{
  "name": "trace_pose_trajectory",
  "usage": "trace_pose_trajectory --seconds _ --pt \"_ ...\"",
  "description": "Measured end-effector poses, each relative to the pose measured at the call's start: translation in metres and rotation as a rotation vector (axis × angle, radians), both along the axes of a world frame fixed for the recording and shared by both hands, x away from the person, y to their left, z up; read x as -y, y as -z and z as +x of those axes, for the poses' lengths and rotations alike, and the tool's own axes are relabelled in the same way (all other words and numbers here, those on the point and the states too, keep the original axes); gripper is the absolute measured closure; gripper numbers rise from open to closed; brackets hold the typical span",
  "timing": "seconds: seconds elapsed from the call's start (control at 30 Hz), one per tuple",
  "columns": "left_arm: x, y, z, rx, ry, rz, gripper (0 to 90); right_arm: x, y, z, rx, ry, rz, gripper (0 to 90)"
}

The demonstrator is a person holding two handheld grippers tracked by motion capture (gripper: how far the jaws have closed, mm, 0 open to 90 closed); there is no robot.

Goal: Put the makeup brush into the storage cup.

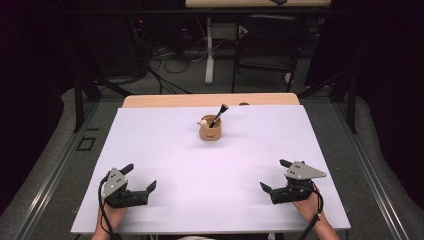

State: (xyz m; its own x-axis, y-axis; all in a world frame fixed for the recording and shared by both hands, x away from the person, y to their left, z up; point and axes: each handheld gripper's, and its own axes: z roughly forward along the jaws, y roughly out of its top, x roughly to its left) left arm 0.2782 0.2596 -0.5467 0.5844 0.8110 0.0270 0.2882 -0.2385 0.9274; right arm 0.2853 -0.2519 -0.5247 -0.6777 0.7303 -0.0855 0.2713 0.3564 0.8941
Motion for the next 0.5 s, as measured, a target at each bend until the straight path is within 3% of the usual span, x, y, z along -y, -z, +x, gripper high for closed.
trace_pose_trajectory --seconds 0.5 --pt "0.0 0.0024 0.0025 -0.006 0.005 0.007 0.1 0.0007 0.0056 0.0035 -0.023 -0.008 -0.008 0.0"
